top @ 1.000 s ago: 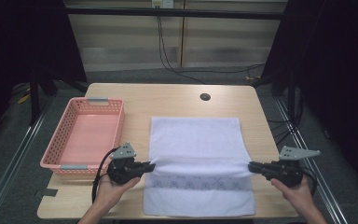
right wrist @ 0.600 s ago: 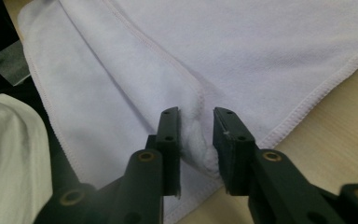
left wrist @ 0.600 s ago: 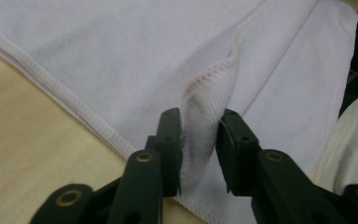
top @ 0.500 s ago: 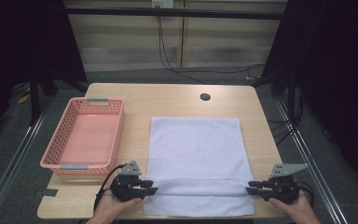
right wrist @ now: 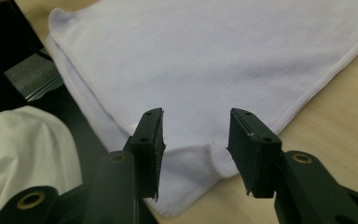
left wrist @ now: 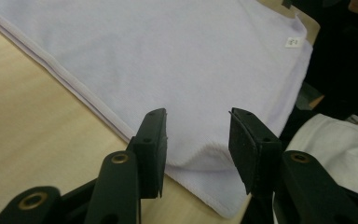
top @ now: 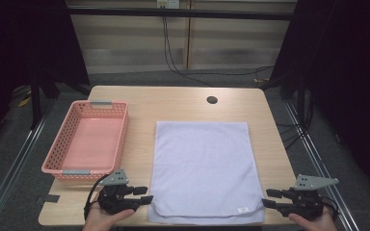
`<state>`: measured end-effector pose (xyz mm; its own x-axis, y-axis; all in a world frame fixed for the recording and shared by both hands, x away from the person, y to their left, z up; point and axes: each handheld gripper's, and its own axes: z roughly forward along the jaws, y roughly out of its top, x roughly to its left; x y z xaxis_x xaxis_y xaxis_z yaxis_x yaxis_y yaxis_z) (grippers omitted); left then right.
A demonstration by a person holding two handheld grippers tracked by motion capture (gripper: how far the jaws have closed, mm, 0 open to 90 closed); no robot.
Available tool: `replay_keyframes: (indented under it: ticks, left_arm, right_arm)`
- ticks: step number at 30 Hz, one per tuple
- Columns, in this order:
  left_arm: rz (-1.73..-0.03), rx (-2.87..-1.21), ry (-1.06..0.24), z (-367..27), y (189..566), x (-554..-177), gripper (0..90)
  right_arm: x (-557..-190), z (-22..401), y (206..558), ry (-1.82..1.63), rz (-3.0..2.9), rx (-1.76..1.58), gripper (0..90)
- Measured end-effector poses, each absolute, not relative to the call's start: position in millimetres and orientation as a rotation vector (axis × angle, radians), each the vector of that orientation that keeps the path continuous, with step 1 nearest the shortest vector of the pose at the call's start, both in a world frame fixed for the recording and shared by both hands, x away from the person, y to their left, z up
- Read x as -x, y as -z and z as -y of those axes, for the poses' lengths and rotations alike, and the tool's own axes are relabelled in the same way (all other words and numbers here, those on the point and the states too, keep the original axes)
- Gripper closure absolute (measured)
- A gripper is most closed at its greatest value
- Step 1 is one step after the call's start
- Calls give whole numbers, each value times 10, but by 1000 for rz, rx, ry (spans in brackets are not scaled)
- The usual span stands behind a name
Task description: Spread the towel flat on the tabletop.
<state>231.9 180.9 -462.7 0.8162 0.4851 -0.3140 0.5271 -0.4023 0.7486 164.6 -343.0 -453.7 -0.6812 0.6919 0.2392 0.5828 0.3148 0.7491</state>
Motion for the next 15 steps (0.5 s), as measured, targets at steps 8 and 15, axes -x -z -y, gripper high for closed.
replay_keyframes:
  ticks: [8,15]
  left_arm:
    - [-751,-2145,33,-1423,4769,-2808,655]
    - [-794,-2172,-7,-1286,4888,-3110,697]
  right_arm:
    - [-2077,3155,4620,-1262,-2440,-1167,530]
    - [-2469,2896,4754,-1222,-2482,-1153,549]
